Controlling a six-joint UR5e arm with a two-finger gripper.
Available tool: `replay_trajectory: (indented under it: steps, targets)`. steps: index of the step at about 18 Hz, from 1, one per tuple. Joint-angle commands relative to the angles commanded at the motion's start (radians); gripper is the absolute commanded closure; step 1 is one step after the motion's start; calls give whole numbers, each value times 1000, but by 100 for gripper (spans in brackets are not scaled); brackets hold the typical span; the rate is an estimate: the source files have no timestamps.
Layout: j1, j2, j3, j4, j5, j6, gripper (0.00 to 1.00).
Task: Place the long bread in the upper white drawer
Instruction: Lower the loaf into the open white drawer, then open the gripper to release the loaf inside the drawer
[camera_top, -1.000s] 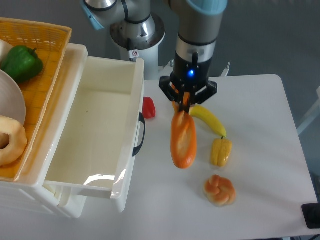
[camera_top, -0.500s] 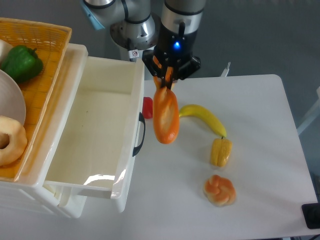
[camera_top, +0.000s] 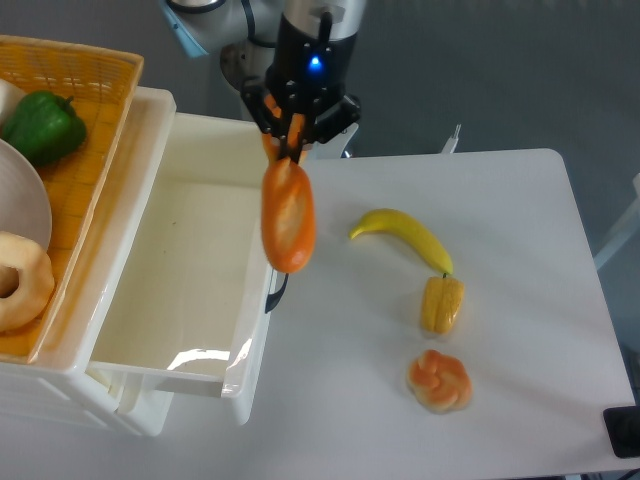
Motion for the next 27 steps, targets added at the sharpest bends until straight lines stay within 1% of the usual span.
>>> replay_trajectory:
  steps: [2,4,7,9,13,15,16,17,18,20,22,26,27]
  targets:
    - [-3,-5,2,5,-9,-31,100]
    - [-28,-18,2,44,-9,-58,100]
    - [-64,-41,2,84,-3,-110,100]
    - [-83,-54,2,92,-3,-111,100]
    - [-117,-69,0,104,-3,-111,94]
    - [-126,-75,0,104,-2,-104,81]
    - [-126,-77,0,104,-2,-104,81]
    - [-127,-77,-2,104,-2,-103,78]
    - [-127,-77,-6,107,0,-97,62]
    - [-138,-77,-9,110,4,-94,53]
    - [-140,-77,-9,115,11,-91,39]
    - [-140,-77,-9,118,11,-86,36]
    - [-141,-77,-9,120,11,-86,34]
